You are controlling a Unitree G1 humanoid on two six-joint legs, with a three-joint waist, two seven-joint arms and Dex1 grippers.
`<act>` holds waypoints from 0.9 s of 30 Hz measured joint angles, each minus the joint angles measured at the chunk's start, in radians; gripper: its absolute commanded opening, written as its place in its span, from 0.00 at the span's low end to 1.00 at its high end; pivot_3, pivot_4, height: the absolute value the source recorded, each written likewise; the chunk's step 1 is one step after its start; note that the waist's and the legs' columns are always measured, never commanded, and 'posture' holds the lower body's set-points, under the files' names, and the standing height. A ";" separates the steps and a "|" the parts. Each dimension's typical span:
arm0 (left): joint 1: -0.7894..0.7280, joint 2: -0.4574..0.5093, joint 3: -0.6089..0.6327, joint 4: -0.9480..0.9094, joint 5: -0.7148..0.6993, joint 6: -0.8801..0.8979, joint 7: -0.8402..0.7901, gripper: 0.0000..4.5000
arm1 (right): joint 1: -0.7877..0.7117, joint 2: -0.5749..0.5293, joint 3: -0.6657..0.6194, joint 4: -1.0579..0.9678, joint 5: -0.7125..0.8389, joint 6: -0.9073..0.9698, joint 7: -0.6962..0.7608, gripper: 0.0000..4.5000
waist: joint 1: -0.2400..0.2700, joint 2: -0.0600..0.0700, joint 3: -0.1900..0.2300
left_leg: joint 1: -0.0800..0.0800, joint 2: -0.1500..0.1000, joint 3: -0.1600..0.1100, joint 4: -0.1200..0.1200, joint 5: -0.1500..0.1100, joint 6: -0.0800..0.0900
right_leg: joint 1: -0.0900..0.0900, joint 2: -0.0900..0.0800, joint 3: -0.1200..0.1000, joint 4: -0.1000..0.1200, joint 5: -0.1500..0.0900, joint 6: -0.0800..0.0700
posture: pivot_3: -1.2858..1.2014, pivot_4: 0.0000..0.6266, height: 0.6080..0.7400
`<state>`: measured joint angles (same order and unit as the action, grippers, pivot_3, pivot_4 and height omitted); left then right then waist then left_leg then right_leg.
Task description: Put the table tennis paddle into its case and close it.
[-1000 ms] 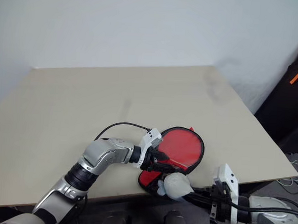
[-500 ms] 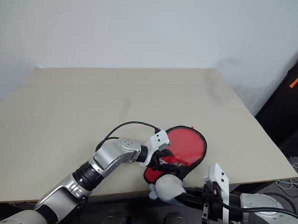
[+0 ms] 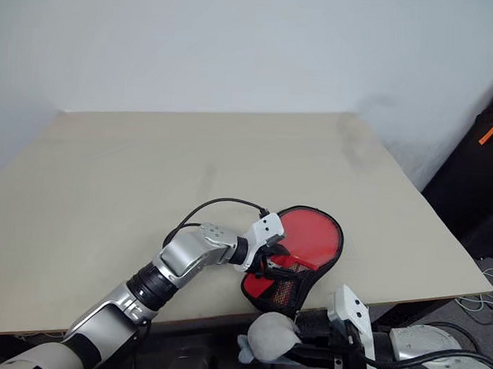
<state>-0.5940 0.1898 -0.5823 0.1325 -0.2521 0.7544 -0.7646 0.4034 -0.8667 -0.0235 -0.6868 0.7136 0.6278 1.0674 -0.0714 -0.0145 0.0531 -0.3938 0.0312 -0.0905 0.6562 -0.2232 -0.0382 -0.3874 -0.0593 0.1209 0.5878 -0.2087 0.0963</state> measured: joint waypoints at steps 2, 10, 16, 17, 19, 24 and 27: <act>-0.001 -0.002 0.000 0.002 0.002 0.000 0.000 0.77 | -0.046 0.015 0.019 0.035 0.000 -0.006 0.015 0.00 | 0.000 0.000 0.000 | 0.000 0.000 0.000 0.000 0.000 0.000 | 0.000 0.000 0.000 0.000 0.000 0.000 | 0.52 0.00 1.00; -0.001 -0.018 0.033 0.020 0.001 -0.001 0.002 0.77 | -0.161 0.061 0.037 0.176 0.006 0.005 0.016 0.00 | 0.000 0.001 -0.001 | -0.001 0.000 0.001 0.001 0.000 0.000 | -0.002 0.000 0.000 0.000 0.000 0.000 | 0.52 0.00 1.00; -0.007 -0.010 0.248 0.104 -0.017 -0.018 0.071 0.77 | -0.202 0.102 0.000 0.168 0.123 0.117 -0.078 0.00 | -0.003 0.002 0.001 | 0.000 0.000 0.002 -0.004 0.000 0.000 | -0.007 0.000 0.000 0.004 0.000 0.000 | 0.52 0.00 1.00; -0.012 -0.005 0.293 0.115 -0.039 0.002 0.071 0.77 | -0.217 0.114 -0.007 0.162 0.158 0.147 -0.110 0.00 | -0.002 0.002 0.001 | 0.000 0.000 0.002 -0.005 0.000 0.000 | -0.007 0.000 0.000 0.004 0.000 0.000 | 0.52 0.00 1.00; -0.028 0.014 0.349 0.132 -0.062 0.037 0.064 0.77 | -0.266 0.153 -0.028 0.144 0.233 0.197 -0.188 0.00 | 0.000 0.002 0.001 | -0.001 0.000 0.002 -0.007 0.000 0.000 | -0.008 0.001 0.000 0.005 0.000 0.001 | 0.52 0.00 1.00; -0.031 0.053 0.356 0.137 -0.052 0.041 0.042 0.77 | -0.349 0.224 -0.069 0.109 0.407 0.283 -0.381 0.00 | 0.009 0.001 0.001 | -0.002 -0.001 0.000 -0.012 0.001 0.004 | -0.008 0.002 0.001 0.005 0.001 0.000 | 0.52 0.00 1.00; -0.017 0.070 0.340 0.130 -0.033 0.035 0.035 0.77 | -0.376 0.250 -0.073 0.127 0.448 0.313 -0.468 0.00 | 0.019 0.001 0.001 | -0.002 -0.001 0.001 -0.014 0.000 0.005 | -0.009 0.002 0.003 0.005 0.001 0.000 | 0.52 0.00 1.00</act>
<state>-0.6110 0.2598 -0.2427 0.2629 -0.2847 0.7890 -0.7293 0.0269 -0.6167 -0.0968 -0.5593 1.1618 0.9404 0.5990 -0.0524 -0.0131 0.0542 -0.3957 0.0297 -0.0897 0.6425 -0.2230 -0.0335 -0.3968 -0.0569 0.1238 0.5928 -0.2081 0.0966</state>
